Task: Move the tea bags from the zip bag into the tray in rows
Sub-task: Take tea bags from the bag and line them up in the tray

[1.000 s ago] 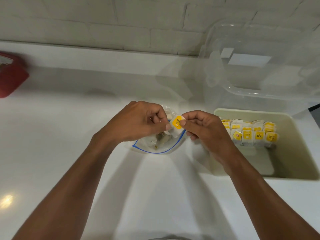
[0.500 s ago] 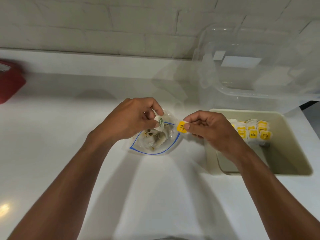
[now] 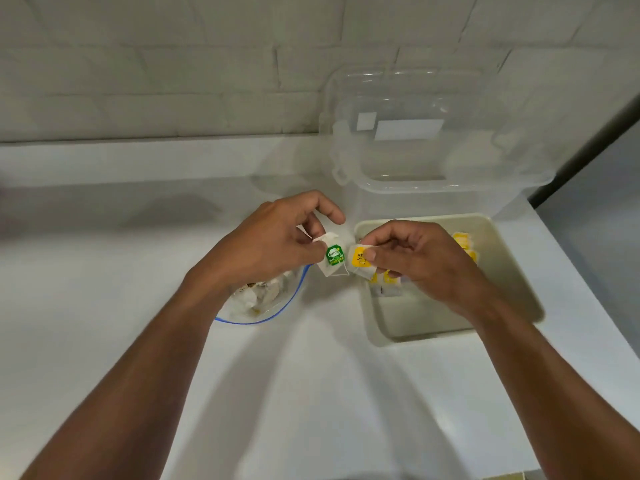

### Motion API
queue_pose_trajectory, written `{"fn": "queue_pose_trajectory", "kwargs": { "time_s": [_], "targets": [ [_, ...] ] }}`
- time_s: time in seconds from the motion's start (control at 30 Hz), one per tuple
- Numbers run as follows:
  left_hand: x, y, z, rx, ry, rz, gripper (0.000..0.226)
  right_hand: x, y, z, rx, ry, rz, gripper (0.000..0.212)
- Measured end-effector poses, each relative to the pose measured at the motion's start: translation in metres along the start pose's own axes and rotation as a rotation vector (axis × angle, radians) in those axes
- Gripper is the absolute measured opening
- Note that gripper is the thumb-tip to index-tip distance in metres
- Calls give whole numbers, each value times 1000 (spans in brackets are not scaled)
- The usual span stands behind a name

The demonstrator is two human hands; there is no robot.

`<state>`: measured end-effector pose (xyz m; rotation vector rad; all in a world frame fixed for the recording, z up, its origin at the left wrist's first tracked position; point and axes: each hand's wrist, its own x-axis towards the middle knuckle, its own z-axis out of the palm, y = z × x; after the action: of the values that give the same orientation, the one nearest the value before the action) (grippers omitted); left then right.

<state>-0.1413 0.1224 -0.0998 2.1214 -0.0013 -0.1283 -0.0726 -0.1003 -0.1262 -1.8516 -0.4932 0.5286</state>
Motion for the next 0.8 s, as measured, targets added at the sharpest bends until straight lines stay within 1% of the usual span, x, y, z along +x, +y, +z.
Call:
{"fn": "queue_pose_trajectory", "kwargs": {
  "time_s": [0.13, 0.23, 0.37, 0.47, 0.57, 0.67, 0.8],
  "targets": [
    [14, 19, 20, 13, -16, 21, 41, -5, 9, -29, -1, 20, -2, 7],
    [29, 29, 36, 63, -25, 29, 37, -5, 21, -56, -48, 32, 5, 9],
    [52, 38, 63, 173, 36, 26, 29, -5, 37, -95, -256, 99, -24, 7],
    [67, 38, 84, 260, 95, 20, 21, -1, 48, -120, -374, 134, -12, 5],
    [79, 34, 110, 383, 112, -15, 16, 7, 66, -133, -438, 58, 49, 9],
    [89, 33, 137, 503, 49, -111, 16, 11, 85, -133, -604, -47, 103, 12],
    [96, 29, 162, 575, -51, -148, 13, 11, 104, -130, -803, -226, 137, 15]
  ]
}}
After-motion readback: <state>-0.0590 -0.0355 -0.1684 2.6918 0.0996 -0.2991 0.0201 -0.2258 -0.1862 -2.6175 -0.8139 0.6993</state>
